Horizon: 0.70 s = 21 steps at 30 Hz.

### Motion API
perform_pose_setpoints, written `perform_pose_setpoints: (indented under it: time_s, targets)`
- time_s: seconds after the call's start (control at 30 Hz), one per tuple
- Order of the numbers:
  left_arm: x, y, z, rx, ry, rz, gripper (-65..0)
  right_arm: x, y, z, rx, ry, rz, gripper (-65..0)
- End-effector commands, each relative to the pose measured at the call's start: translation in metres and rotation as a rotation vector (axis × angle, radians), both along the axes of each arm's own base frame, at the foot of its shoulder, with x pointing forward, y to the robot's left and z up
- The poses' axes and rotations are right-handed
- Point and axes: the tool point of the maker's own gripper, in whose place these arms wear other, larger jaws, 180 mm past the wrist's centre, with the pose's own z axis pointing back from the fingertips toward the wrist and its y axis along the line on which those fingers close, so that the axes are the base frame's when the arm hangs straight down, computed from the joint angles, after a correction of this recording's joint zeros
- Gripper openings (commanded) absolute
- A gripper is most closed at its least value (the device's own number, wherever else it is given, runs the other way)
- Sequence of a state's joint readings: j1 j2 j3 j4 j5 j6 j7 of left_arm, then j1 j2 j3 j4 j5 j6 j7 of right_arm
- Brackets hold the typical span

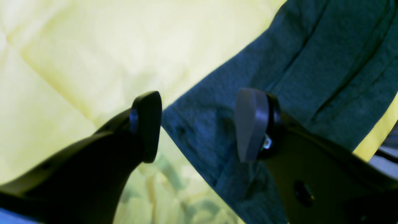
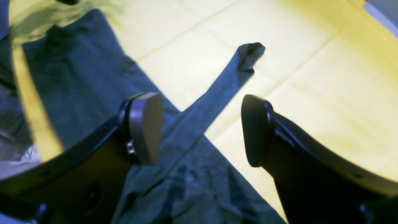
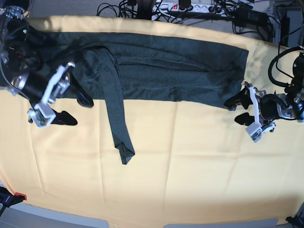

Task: Fold the T-shirt properly
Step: 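Grasp the sleeve end with the right gripper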

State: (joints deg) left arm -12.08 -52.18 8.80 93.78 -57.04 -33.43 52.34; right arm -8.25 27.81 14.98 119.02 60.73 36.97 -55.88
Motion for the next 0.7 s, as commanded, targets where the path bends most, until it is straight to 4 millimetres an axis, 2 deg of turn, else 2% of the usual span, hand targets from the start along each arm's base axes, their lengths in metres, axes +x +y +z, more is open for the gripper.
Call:
perform_pose_setpoints:
  time_s: [0.0, 0.33, 0.43, 0.67]
  targets:
    - [0.008, 0.004, 0.016, -0.007, -0.047, 0.006, -26.2, 0.012, -0.002, 0.004, 0.025, -0.013, -0.02, -23.4]
    - [0.008, 0.004, 0.016, -0.003, -0.046, 0.007, -26.2, 0.09, 0.015, -0.063, 0.287, 0.266, -0.114, -23.4]
    - [0.008, 0.003, 0.016, -0.006, -0.047, 0.006, -26.2, 0.103, 0.025, -0.077, 0.382, 0.352, -0.111, -23.4]
    - [0.008, 0.003, 0.016, -0.006, -0.047, 0.007, -26.2, 0.12, 0.052, -0.1, 0.488, 0.478, -0.083, -23.4]
